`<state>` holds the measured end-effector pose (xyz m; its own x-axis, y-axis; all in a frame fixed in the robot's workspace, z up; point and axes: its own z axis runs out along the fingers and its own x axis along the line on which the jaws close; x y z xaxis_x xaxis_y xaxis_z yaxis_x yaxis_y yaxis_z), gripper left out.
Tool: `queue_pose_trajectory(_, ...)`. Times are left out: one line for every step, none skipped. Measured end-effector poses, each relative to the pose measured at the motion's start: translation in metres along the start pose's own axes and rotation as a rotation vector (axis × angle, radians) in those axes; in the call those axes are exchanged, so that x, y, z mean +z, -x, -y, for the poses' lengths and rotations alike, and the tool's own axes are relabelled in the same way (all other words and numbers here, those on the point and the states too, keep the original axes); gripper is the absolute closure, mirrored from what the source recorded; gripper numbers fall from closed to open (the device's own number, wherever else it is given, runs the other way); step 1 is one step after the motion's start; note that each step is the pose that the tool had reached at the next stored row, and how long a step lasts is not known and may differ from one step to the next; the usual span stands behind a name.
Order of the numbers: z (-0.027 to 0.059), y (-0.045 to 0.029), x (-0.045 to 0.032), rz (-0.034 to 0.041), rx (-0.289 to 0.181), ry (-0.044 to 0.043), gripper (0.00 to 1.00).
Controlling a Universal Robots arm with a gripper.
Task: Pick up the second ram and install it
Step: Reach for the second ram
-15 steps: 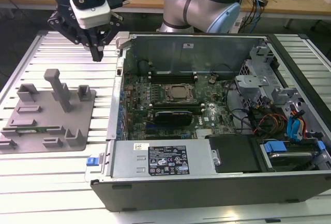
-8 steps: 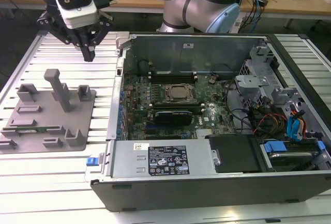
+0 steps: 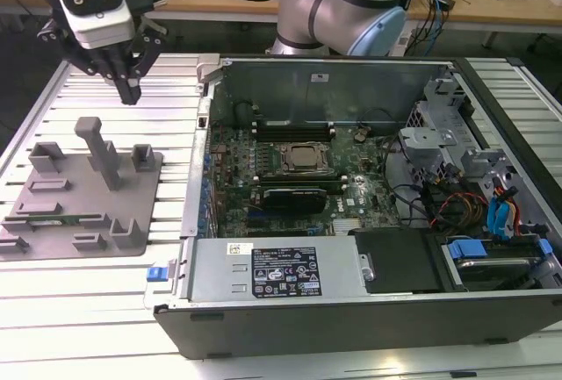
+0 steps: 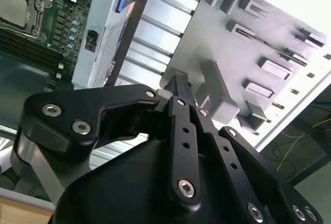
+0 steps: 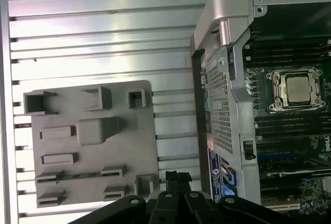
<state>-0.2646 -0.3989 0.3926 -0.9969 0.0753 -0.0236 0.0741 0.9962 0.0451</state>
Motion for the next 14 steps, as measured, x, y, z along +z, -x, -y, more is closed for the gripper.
queue_pose_trajectory(0.0001,-0.0018,0.0,0.0,0.0,0.0001,0.92)
queue_pose_trajectory(0.0003,-0.0047,-0.0001,0.0,0.0,0.0,0.92)
queue_pose_trajectory(0.0006,-0.0079,-0.0002,-0.0001,0.0,0.0,0.92)
queue_pose_trajectory(0.0008,-0.0104,-0.0003,0.0,0.0,-0.0001,0.92)
queue_pose_trajectory(0.0009,-0.0126,-0.0003,-0.0001,0.0,0.0,0.92)
queue_pose_trajectory(0.0013,-0.0186,-0.0005,0.0,0.0,0.0,0.92)
queue_pose_trajectory(0.0017,-0.0228,-0.0005,0.0002,0.0,0.0,0.92)
queue_pose_trajectory(0.0019,-0.0261,-0.0007,0.0001,0.0,0.0,0.92)
queue_pose_trajectory(0.0022,-0.029,-0.0007,0.0002,0.0,0.0,0.92)
queue_pose_trajectory(0.0024,-0.0328,-0.0008,0.0002,0.0,0.0,0.92)
queue_pose_trajectory(0.0027,-0.036,-0.0009,0.0002,0.0,0.0,0.92)
queue_pose_trajectory(0.003,-0.0408,-0.001,0.0002,0.0,0.0,0.92)
queue_pose_trajectory(0.0032,-0.0438,-0.0011,0.0003,0.0,0.0,0.92)
queue_pose_trajectory(0.0036,-0.0477,-0.0011,0.0002,0.0,0.0,0.92)
